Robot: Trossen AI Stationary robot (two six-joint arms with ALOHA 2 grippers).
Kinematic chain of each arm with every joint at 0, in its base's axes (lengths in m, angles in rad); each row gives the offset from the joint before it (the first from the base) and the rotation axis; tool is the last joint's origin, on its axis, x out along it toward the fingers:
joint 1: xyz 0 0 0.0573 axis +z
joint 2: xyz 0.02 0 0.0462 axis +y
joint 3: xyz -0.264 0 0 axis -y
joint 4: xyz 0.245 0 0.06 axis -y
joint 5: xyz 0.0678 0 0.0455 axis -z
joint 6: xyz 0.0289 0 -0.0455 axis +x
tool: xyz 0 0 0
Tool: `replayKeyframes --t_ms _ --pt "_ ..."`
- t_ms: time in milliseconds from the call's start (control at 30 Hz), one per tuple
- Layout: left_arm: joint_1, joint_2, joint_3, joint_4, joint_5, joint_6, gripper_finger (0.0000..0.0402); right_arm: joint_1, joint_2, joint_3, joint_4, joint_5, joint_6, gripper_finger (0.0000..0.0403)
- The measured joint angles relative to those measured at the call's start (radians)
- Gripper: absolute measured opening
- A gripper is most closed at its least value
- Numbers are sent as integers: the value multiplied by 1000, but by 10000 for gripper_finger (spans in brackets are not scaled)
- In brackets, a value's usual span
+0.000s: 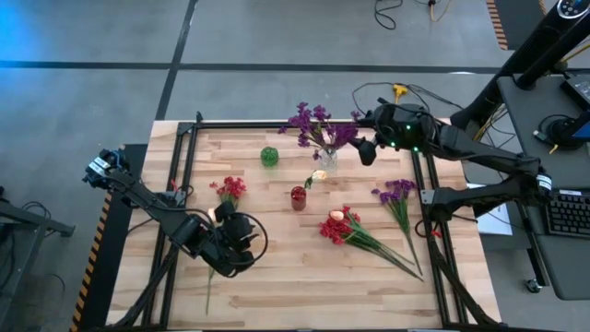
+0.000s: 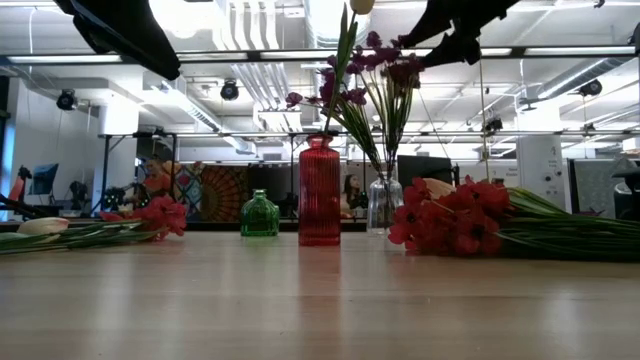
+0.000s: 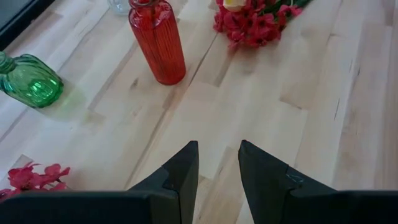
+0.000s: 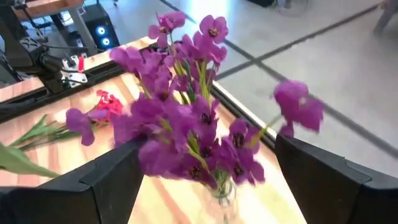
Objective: Sort flowers into vase by color
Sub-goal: Put the purple flowers into the transparent vase, then put the red flowers into the green vase
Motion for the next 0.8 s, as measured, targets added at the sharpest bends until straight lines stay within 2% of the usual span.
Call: replayKeyframes --t_ms 233,400,800 --pt "0 0 0 0 -2 0 97 0 0 67 -217 20 143 341" --pt "2 0 0 0 -3 9 97 0 -2 91 -360 101 220 341" --pt "2 0 0 1 -4 8 97 0 -3 98 -495 113 292 341"
